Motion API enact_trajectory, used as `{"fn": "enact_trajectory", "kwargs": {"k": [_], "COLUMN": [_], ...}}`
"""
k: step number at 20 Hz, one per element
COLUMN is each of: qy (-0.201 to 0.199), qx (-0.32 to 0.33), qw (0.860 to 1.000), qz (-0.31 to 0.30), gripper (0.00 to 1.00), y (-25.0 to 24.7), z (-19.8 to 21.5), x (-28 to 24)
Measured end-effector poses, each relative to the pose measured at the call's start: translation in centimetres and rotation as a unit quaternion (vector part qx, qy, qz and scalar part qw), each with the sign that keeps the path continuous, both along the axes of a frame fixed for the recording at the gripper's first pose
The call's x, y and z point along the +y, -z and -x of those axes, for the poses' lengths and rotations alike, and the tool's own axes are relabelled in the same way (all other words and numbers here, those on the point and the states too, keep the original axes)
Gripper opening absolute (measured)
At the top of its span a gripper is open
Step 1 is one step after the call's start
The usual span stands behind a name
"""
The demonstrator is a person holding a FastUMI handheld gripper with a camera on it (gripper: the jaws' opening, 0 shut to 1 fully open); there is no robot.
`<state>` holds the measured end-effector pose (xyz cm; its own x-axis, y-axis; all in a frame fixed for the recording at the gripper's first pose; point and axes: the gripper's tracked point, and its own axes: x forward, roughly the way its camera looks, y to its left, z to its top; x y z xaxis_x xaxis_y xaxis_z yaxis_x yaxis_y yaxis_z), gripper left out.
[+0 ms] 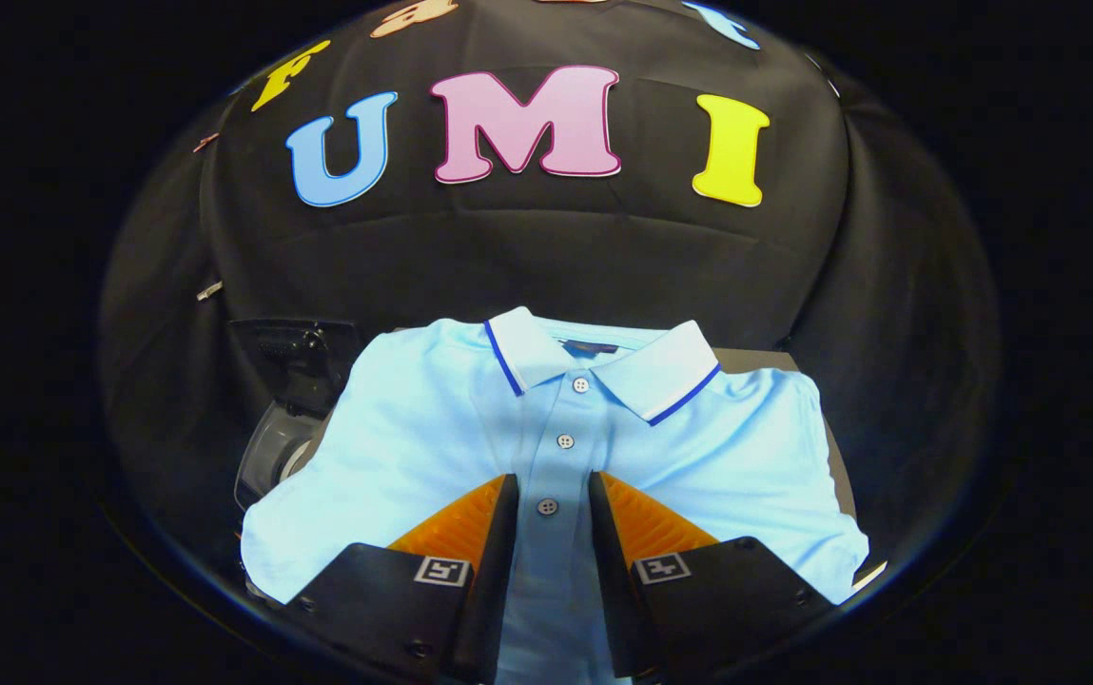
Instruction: Put the clothes into the washing machine and then close the washing machine lid.
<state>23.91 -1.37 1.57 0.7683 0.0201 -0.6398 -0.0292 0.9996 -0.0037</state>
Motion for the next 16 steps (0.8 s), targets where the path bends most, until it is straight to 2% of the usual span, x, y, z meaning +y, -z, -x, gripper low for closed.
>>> {"fn": "enact_trajectory", "kwargs": {"k": [9, 10, 11, 16], "qy": [0.020, 0.033, 0.027, 0.024], "qx": [-0.005, -0.007, -0.004, -0.006], "qw": [1.000, 0.999, 1.000, 1.000], "qz": [0.002, -0.011, -0.008, 0.011], "gripper": [0.49, 0.31, 0.13, 0.13], "y": [-0.35, -0.31, -0.31, -0.32], "z": [-0.16, -0.34, -0.15, -0.47], "x": [-0.43, 0.04, -0.01, -0.12]}}
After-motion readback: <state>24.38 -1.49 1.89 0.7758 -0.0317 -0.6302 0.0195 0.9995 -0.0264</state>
